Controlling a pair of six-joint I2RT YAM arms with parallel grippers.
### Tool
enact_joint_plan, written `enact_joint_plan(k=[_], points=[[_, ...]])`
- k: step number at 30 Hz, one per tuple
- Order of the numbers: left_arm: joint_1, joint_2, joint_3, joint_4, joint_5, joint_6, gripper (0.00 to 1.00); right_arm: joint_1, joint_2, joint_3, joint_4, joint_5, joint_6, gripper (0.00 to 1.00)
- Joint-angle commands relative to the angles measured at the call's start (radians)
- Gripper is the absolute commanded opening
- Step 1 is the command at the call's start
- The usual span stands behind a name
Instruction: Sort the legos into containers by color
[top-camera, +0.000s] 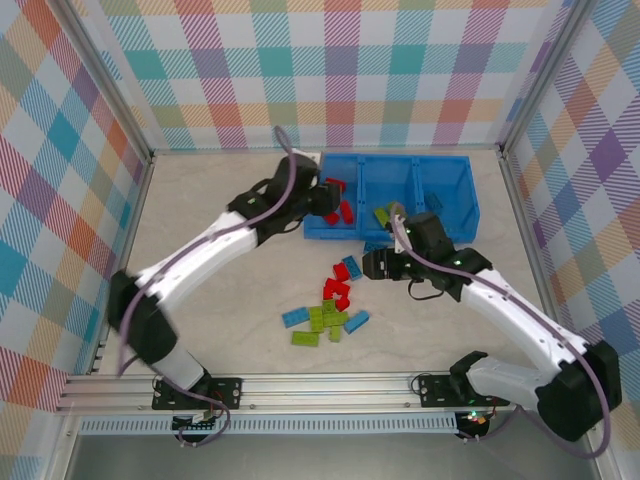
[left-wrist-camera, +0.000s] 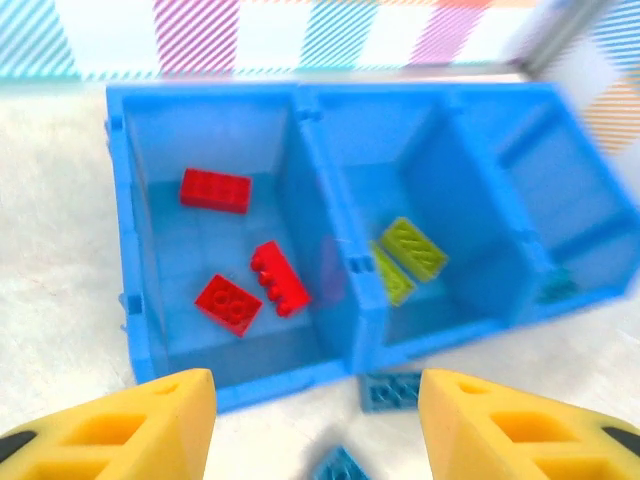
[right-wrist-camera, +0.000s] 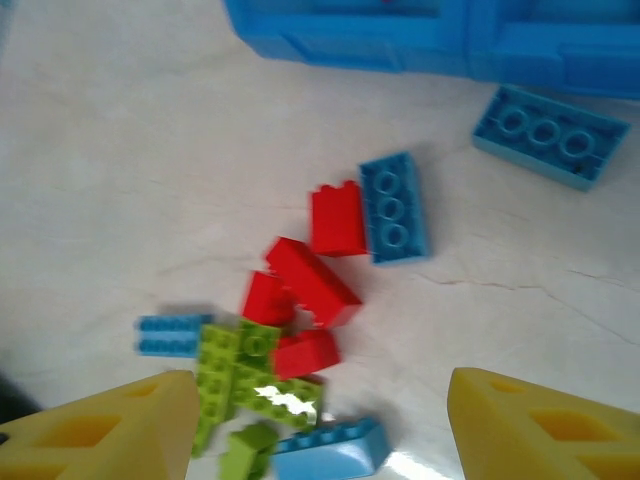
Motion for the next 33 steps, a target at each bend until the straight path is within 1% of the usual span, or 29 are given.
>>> enact_joint_plan(k=[1, 6, 8, 12, 14, 17, 19, 21, 22, 25, 26, 28, 33], points=[[-0.045, -0.172, -0.11, -0.015, 0.053, 0.166, 0.56, -0.003, 0.088, -0.021, 0.037, 0.063, -0.102, 0.67], [-0.068, -0.401, -0.226, -0.133, 0.099, 0.298, 0.56, 0.0, 0.261, 0.016, 0.083, 0.057, -0.131, 0.67], [-0.071, -0.479, -0.273, -0.162, 0.128, 0.35, 0.59, 0.001, 0.331, 0.042, 0.096, 0.054, -0.138, 0.67], [-0.072, -0.573, -0.356, -0.186, 0.152, 0.408, 0.74, 0.006, 0.436, 0.083, 0.121, 0.038, -0.136, 0.67], [-0.073, -0.602, -0.395, -0.185, 0.142, 0.423, 0.82, 0.013, 0.481, 0.1, 0.137, 0.009, -0.126, 0.66], [-0.073, -0.617, -0.433, -0.181, 0.093, 0.444, 0.95, 0.034, 0.534, 0.127, 0.146, -0.003, -0.121, 0.66], [-0.073, -0.604, -0.435, -0.198, 0.06, 0.46, 1.0, 0.046, 0.565, 0.148, 0.143, 0.001, -0.124, 0.66], [-0.075, -0.592, -0.432, -0.215, 0.073, 0.477, 1.0, 0.053, 0.595, 0.167, 0.139, 0.014, -0.127, 0.66], [-0.075, -0.588, -0.433, -0.214, 0.091, 0.487, 1.0, 0.055, 0.61, 0.178, 0.136, 0.027, -0.126, 0.63], [-0.075, -0.59, -0.441, -0.204, 0.117, 0.496, 1.0, 0.056, 0.644, 0.194, 0.129, 0.068, -0.124, 0.52], [-0.074, -0.594, -0.444, -0.204, 0.118, 0.499, 1.0, 0.058, 0.653, 0.198, 0.126, 0.076, -0.127, 0.5], [-0.074, -0.606, -0.456, -0.201, 0.1, 0.507, 1.0, 0.057, 0.66, 0.198, 0.121, 0.091, -0.131, 0.48], [-0.075, -0.637, -0.484, -0.186, 0.086, 0.514, 1.0, 0.059, 0.637, 0.186, 0.112, 0.139, -0.124, 0.35]])
